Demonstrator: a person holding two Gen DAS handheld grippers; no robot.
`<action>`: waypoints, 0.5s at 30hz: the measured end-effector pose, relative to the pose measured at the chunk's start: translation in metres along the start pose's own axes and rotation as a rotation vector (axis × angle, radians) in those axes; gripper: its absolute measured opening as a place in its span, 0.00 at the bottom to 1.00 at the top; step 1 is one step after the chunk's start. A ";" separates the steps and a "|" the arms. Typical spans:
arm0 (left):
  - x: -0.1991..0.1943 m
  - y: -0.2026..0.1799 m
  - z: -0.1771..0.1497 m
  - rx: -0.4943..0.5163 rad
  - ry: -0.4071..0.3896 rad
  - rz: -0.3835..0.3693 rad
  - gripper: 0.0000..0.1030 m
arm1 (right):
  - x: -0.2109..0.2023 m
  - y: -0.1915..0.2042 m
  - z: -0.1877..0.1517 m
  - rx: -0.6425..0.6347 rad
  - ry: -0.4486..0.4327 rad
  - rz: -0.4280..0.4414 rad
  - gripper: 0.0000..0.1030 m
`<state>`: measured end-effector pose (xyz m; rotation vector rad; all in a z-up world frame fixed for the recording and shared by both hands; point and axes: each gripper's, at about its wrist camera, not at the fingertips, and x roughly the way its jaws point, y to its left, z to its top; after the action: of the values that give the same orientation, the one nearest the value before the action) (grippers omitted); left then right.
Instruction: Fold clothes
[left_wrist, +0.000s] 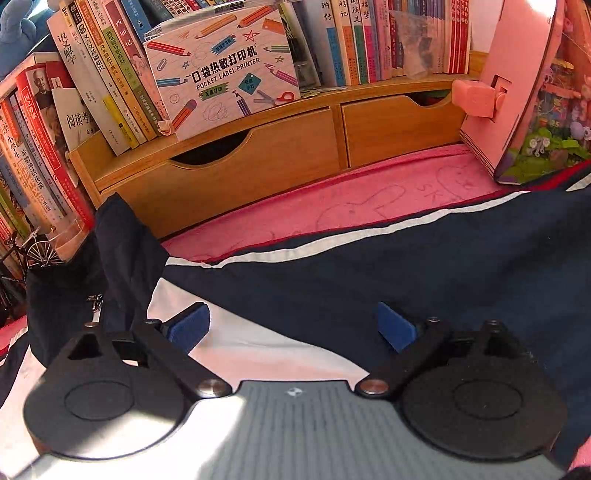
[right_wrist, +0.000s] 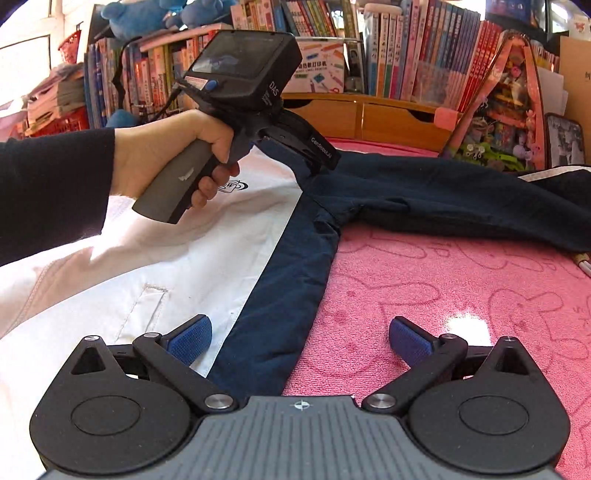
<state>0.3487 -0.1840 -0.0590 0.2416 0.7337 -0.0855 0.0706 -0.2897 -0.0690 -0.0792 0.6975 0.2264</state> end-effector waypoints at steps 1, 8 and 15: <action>0.006 0.002 0.004 -0.022 0.002 0.009 0.97 | 0.000 0.000 0.000 0.000 0.000 0.000 1.00; -0.021 0.018 -0.005 -0.038 -0.011 -0.078 0.89 | 0.000 -0.001 0.000 -0.001 -0.001 0.001 1.00; -0.053 0.010 -0.030 0.073 -0.029 -0.216 0.90 | 0.000 -0.002 0.000 -0.003 -0.001 0.003 1.00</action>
<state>0.2915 -0.1670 -0.0424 0.2303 0.7267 -0.3205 0.0708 -0.2913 -0.0689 -0.0806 0.6964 0.2301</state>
